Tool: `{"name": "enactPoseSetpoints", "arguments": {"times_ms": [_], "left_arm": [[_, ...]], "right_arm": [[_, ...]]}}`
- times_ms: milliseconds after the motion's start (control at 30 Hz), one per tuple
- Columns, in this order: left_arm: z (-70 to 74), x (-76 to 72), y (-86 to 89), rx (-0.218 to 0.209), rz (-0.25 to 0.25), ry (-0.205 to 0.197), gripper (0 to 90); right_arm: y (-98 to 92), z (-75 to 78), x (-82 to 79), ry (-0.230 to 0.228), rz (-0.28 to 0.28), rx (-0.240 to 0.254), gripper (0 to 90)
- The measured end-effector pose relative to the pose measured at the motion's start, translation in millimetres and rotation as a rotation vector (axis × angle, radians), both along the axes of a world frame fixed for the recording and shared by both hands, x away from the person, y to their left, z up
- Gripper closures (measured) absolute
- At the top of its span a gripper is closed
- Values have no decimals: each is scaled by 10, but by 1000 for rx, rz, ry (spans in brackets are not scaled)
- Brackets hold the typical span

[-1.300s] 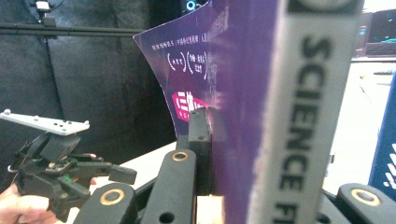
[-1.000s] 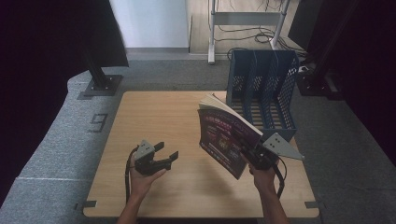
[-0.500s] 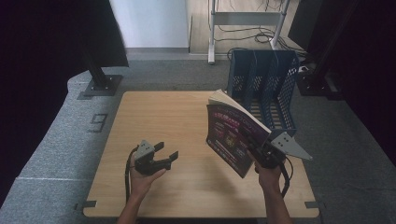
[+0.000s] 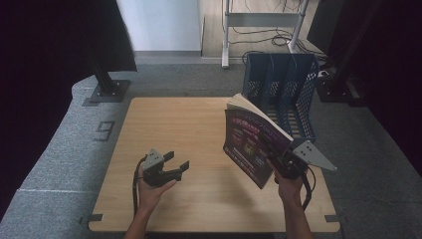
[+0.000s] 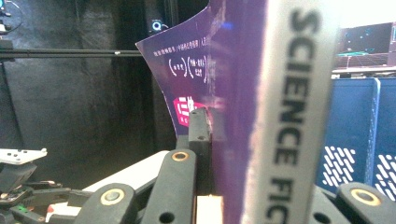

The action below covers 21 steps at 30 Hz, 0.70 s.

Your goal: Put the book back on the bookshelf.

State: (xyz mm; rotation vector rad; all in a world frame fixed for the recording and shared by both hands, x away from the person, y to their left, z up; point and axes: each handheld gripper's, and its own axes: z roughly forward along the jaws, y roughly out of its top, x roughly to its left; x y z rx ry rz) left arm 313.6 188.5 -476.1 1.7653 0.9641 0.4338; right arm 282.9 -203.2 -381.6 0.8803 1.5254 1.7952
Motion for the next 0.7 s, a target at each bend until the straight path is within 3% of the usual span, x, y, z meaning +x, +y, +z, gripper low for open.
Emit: {"name": "enactPoseSetpoints", "arguments": {"times_ms": [333,700], "left_arm": [[-9,19,26,-8,11,7,246],[-21,33,36,-9,11,16,247]], "right_arm": [[-18,69,18,-9,-1,-8,817],[-82,222,173,4,-37,-26,817]]}}
